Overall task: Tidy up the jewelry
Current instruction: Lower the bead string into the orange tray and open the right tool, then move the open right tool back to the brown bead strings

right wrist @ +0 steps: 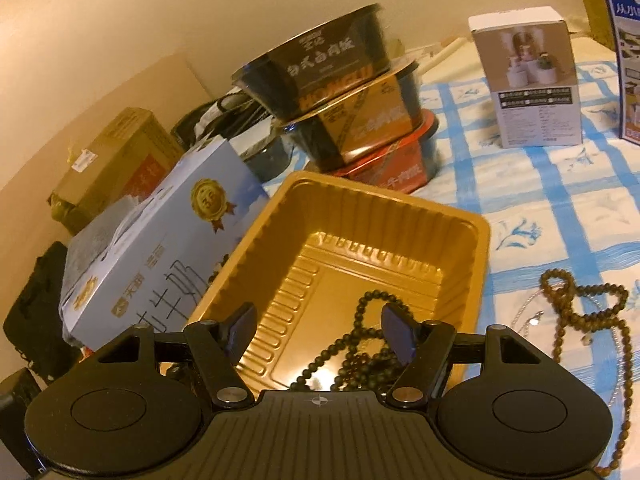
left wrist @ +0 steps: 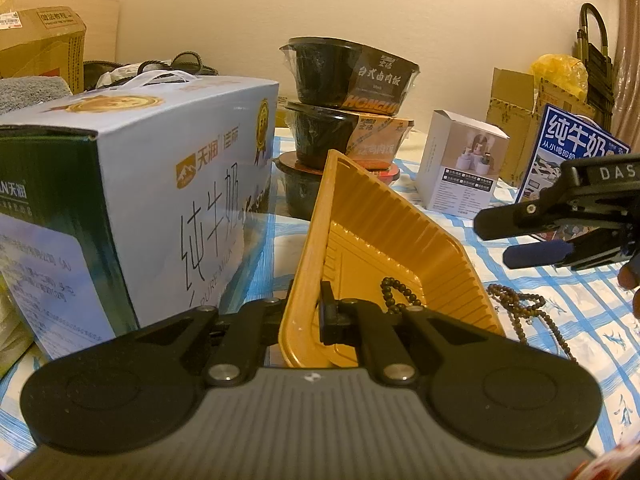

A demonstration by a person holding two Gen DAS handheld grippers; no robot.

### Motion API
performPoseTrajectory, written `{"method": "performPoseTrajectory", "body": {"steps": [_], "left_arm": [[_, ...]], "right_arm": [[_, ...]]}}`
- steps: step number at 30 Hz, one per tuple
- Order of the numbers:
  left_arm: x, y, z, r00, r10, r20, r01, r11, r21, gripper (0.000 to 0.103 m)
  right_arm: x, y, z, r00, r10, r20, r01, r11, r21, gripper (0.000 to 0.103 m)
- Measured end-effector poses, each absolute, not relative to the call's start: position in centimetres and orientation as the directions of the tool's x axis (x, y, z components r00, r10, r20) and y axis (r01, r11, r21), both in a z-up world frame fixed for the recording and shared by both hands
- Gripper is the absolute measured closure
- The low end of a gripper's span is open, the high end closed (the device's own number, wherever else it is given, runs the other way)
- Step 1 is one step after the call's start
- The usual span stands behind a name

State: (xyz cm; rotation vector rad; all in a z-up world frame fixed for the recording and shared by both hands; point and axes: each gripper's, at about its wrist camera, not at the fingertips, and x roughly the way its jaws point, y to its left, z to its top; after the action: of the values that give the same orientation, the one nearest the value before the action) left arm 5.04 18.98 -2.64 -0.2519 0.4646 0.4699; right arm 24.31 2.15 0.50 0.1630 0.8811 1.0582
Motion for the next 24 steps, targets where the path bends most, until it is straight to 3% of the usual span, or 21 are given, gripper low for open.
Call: {"method": "performPoseTrajectory", "body": {"steps": [16, 24], "left_arm": [[5.0, 18.9, -2.6, 0.791, 0.376, -0.482, -0.487, 0.865, -0.125, 0.096], [5.1, 19.0, -2.6, 0.79, 0.378, -0.482, -0.487, 0.865, -0.12, 0.096]], "right_arm": [[24.2, -2.0, -1.6, 0.248, 0.776, -0.58, -0.623, 0.586, 0.517, 0.034], [22.9, -5.7, -4.0, 0.35, 0.69, -0.634, -0.551, 0.699, 0.456, 0.034]]}}
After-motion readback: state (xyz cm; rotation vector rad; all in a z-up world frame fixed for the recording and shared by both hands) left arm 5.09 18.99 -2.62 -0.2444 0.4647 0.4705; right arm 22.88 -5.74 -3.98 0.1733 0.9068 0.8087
